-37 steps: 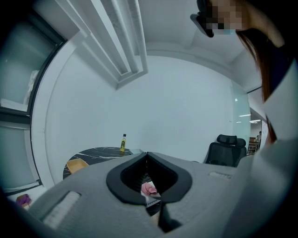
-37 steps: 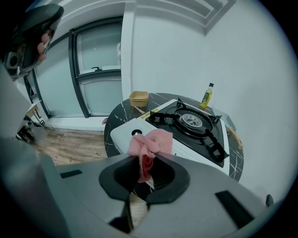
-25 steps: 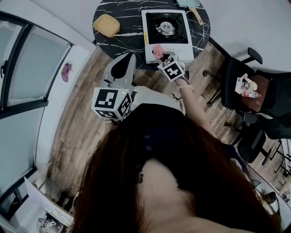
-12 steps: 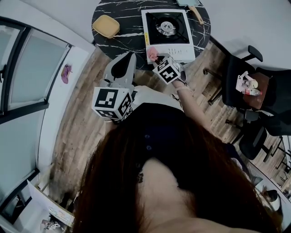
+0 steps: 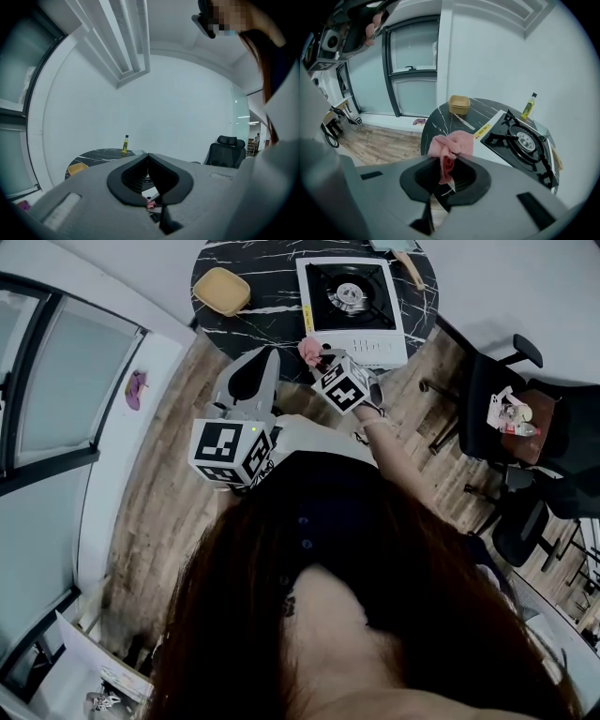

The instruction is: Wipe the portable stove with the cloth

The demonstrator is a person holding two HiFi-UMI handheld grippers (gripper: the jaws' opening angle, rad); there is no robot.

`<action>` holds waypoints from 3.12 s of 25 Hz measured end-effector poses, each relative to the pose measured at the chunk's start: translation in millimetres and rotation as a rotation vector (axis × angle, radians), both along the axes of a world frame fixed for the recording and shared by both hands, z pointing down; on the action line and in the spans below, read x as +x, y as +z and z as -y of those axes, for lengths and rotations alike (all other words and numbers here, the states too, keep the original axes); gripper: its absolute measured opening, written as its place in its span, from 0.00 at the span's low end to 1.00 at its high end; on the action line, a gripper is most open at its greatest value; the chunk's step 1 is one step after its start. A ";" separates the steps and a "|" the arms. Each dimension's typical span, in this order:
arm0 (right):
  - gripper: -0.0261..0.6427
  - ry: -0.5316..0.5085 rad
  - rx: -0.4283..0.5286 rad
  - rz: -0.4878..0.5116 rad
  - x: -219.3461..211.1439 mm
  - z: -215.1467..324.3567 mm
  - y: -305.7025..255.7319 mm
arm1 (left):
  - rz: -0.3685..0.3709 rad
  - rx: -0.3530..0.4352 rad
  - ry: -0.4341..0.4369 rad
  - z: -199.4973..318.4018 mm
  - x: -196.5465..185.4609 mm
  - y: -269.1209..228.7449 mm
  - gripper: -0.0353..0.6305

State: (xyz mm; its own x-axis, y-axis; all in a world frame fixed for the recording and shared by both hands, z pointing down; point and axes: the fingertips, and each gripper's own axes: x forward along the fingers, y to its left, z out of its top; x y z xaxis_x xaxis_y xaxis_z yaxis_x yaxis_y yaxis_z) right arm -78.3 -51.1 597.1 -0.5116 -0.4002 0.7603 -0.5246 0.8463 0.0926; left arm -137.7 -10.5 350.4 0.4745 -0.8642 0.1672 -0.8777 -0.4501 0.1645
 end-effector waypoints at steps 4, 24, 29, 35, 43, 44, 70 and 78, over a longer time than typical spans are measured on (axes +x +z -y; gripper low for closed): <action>0.10 -0.008 -0.005 -0.001 -5.5 4.3 0.4 | -0.003 -0.004 -0.004 5.6 -9.4 2.1 0.07; 0.10 0.003 0.050 -0.105 -26.1 51.6 0.8 | -0.011 -0.026 0.015 44.3 -39.3 9.5 0.07; 0.10 -0.015 0.075 -0.169 -28.0 62.0 2.8 | -0.011 -0.030 0.024 53.6 -44.0 11.2 0.07; 0.10 -0.030 0.080 -0.221 -31.4 69.7 4.6 | -0.010 -0.033 0.022 63.6 -53.5 12.0 0.07; 0.10 -0.026 0.073 -0.261 -30.9 89.4 5.6 | -0.012 -0.043 0.026 72.9 -60.6 15.5 0.07; 0.10 -0.026 0.071 -0.264 -31.1 91.1 5.7 | -0.013 -0.045 0.028 73.6 -60.9 16.2 0.07; 0.10 -0.001 0.077 -0.288 -39.4 151.2 5.0 | -0.009 -0.088 0.072 99.3 -75.7 32.2 0.07; 0.10 0.009 0.091 -0.294 -42.8 173.4 5.2 | 0.000 -0.102 0.086 107.1 -79.7 36.8 0.07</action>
